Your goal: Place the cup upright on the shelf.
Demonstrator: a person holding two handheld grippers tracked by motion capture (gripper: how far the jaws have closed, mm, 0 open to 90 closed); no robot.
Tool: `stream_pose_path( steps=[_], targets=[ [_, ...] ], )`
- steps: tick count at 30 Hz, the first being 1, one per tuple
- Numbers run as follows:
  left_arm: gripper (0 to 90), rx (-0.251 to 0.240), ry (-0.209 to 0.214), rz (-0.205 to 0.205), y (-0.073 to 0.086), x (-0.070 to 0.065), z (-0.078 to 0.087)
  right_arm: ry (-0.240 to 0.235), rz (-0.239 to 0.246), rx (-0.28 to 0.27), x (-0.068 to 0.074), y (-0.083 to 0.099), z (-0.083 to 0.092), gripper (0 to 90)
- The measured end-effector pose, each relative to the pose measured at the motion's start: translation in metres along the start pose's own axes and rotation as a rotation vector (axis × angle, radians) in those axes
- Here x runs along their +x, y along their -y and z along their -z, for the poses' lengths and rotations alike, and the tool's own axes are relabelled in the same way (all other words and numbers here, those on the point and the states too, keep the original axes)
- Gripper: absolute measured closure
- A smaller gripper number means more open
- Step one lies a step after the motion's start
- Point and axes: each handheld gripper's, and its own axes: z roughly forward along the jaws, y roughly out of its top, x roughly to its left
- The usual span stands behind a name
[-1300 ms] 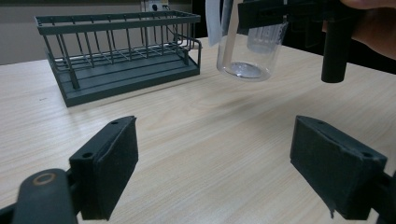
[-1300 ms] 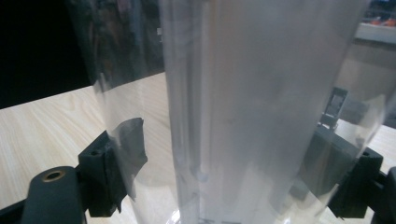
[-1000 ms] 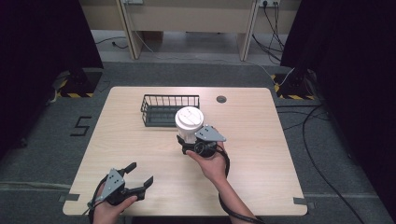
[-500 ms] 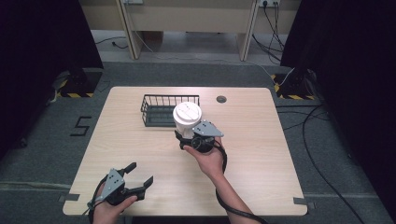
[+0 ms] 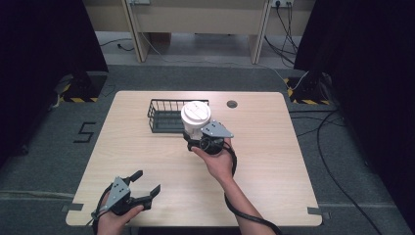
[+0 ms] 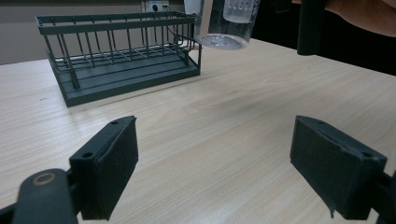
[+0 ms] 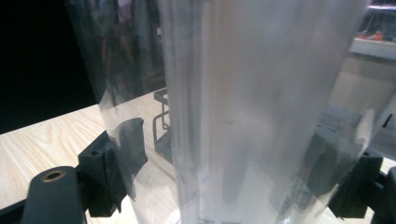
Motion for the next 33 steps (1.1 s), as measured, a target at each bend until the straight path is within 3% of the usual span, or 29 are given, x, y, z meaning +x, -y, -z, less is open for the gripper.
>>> stream_pose_path(
  steps=[12, 21, 33],
  targets=[
    [14.8, 0.004, 0.008, 0.001, 0.000, -0.001, -0.002, 0.001, 0.007, 0.000, -0.003, -0.011, -0.009, 18.7],
    [14.8, -0.001, 0.003, 0.004, 0.000, 0.000, -0.001, 0.008, -0.025, -0.015, -0.004, -0.015, -0.016, 18.7],
    [14.8, -0.003, 0.006, 0.007, 0.000, -0.001, -0.001, 0.017, -0.023, -0.030, -0.007, -0.025, -0.025, 18.7]
  ],
)
